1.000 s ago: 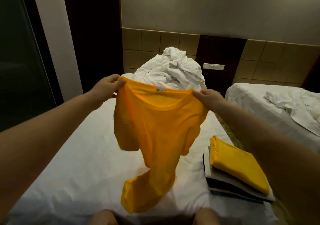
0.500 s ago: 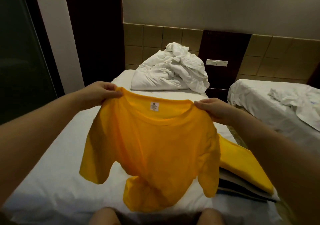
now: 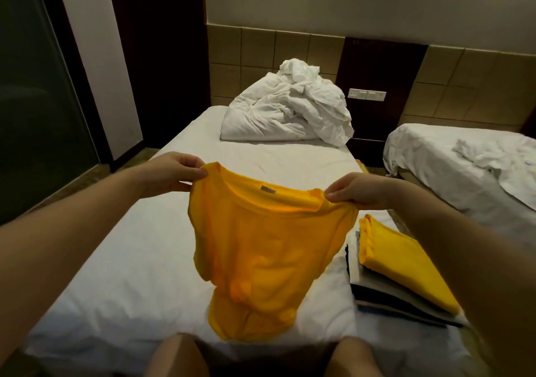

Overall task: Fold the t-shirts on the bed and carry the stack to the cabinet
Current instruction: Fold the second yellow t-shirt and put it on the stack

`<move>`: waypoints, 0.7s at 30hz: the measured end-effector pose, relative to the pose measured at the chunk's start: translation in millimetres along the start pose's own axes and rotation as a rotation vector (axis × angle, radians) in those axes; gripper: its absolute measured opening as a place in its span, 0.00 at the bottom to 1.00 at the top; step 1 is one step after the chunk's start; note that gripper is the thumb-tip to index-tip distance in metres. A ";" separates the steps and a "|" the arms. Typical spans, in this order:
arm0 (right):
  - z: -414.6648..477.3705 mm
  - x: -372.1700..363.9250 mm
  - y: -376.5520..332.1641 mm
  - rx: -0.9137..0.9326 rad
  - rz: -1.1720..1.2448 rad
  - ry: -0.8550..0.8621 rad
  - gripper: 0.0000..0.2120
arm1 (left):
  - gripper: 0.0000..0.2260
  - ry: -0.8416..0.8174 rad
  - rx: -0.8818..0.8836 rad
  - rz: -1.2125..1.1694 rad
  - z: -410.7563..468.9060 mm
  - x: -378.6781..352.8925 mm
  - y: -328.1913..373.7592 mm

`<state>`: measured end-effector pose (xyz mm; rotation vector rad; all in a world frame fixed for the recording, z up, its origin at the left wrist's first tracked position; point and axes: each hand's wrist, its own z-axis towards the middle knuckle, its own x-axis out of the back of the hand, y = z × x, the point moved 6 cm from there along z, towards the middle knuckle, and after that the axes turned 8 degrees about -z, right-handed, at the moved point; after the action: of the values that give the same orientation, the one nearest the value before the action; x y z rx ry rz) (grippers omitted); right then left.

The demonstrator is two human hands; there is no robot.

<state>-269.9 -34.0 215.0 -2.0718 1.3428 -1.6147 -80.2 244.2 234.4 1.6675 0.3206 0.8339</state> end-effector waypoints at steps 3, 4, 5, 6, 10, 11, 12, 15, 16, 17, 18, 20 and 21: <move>-3.4 -1.8 9.8 -0.071 -0.064 -0.093 0.10 | 0.04 -0.020 -0.002 0.005 -1.8 -1.0 2.1; -4.0 -0.7 9.4 -0.072 -0.067 -0.077 0.09 | 0.03 -0.019 -0.007 0.009 -1.8 -1.5 3.5; -3.9 3.0 7.3 -0.059 -0.062 -0.026 0.09 | 0.02 -0.010 -0.011 0.017 -1.8 -1.6 5.3; -4.3 9.0 3.1 -0.035 -0.045 0.056 0.10 | 0.01 0.012 -0.019 0.025 -1.4 -0.5 7.8; -16.7 43.1 -24.3 0.128 0.217 0.388 0.13 | 0.04 0.191 -0.112 -0.021 0.8 16.8 33.8; -23.4 53.5 -32.9 0.189 0.319 0.464 0.13 | 0.05 0.235 -0.155 -0.064 -0.7 23.4 46.6; -33.2 65.2 -42.9 0.256 0.413 0.556 0.12 | 0.06 0.275 -0.206 -0.113 -3.4 30.1 62.3; -71.4 98.9 -77.6 0.432 0.463 0.898 0.12 | 0.06 0.361 -0.413 -0.227 -18.6 45.1 120.2; -85.5 105.6 -91.1 0.481 0.404 1.011 0.13 | 0.05 0.396 -0.497 -0.226 -23.5 47.9 138.8; -97.1 111.0 -103.1 0.517 0.315 1.112 0.13 | 0.04 0.449 -0.569 -0.186 -27.6 49.1 155.3; -106.4 115.4 -115.6 0.531 0.172 1.182 0.13 | 0.05 0.517 -0.621 -0.101 -30.6 49.7 168.6; -116.2 122.9 -137.0 0.504 -0.150 1.204 0.14 | 0.11 0.654 -0.657 0.139 -35.8 52.3 189.9; -122.3 132.6 -144.3 0.480 -0.235 1.232 0.14 | 0.12 0.707 -0.668 0.222 -39.6 56.2 200.0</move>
<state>-297.9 -5.3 442.6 -0.8802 0.7065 -3.1188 -111.5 252.4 443.4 0.7557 0.2904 1.5004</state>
